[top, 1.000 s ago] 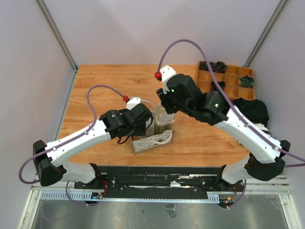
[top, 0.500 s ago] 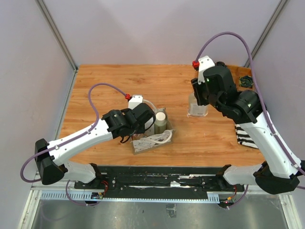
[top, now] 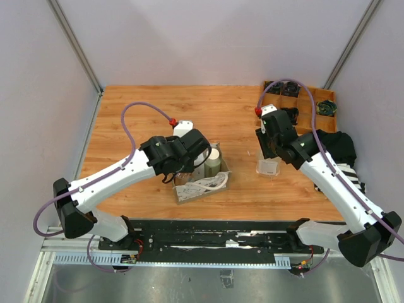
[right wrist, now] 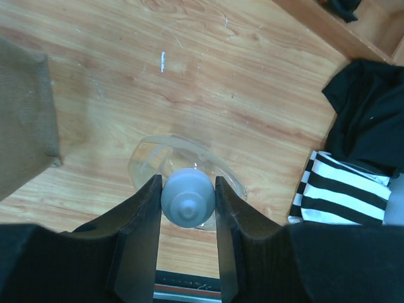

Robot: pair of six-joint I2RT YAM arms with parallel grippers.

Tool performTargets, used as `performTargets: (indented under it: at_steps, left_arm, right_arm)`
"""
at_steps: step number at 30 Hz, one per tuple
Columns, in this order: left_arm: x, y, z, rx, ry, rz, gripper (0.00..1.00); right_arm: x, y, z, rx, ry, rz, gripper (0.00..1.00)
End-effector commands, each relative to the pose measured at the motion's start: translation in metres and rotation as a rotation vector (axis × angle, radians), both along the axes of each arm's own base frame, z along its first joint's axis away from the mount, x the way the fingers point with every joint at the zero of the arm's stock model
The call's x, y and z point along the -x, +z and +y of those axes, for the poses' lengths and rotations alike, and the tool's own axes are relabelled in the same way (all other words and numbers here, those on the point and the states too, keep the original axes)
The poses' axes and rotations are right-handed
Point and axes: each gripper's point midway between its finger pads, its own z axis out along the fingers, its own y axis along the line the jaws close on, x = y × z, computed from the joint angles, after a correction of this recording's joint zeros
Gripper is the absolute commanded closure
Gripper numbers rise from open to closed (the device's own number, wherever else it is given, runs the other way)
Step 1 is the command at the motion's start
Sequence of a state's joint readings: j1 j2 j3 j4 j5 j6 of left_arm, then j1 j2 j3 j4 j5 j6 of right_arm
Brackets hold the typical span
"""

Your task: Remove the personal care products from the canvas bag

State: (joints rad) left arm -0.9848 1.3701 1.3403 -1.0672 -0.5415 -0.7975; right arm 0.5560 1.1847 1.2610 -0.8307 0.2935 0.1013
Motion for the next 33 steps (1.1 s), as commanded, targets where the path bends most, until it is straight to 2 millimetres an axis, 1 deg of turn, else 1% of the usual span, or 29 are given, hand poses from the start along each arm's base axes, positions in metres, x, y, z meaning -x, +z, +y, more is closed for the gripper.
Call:
performTargets:
  at_steps: [1,3,7,11,14,17,20,22,25,30,33]
  left_arm:
    - [-0.015,0.074,0.009,0.037,0.071,-0.134,0.99]
    - [-0.015,0.091,0.015,0.018,0.078,-0.138,0.99]
    - [-0.017,0.133,0.013,0.072,0.069,-0.192,0.99]
    - [-0.022,0.175,0.016,0.137,0.068,-0.279,0.99]
    - [-0.026,0.202,0.018,0.173,0.071,-0.338,0.99]
    - [-0.029,0.225,0.020,0.205,0.084,-0.391,1.00]
    - [-0.033,0.247,0.027,0.230,0.118,-0.452,0.99]
    - [-0.036,0.258,0.035,0.233,0.155,-0.493,1.00]
    - [-0.042,0.267,0.047,0.203,0.215,-0.546,0.99]
    - [-0.069,0.263,0.073,0.126,0.328,-0.566,0.99]
    - [-0.080,0.270,0.090,0.114,0.389,-0.605,0.99]
  right_arm:
    - [-0.022,0.020,0.004,-0.111,-0.045,-0.159,0.89]
    - [-0.024,0.006,0.002,-0.100,-0.058,-0.134,0.88]
    - [-0.026,-0.020,-0.002,-0.090,-0.093,-0.092,0.88]
    - [-0.026,-0.037,-0.007,-0.124,-0.146,-0.079,0.90]
    - [-0.033,-0.038,-0.007,-0.177,-0.164,-0.110,0.92]
    - [-0.044,-0.027,-0.003,-0.216,-0.167,-0.156,0.93]
    - [-0.056,-0.017,0.001,-0.228,-0.164,-0.178,0.92]
    - [-0.066,-0.014,0.003,-0.227,-0.166,-0.175,0.91]
    - [-0.078,-0.023,0.007,-0.227,-0.168,-0.143,0.89]
    - [-0.090,-0.042,0.015,-0.249,-0.181,-0.083,0.90]
    - [-0.093,-0.050,0.017,-0.248,-0.181,-0.066,0.91]
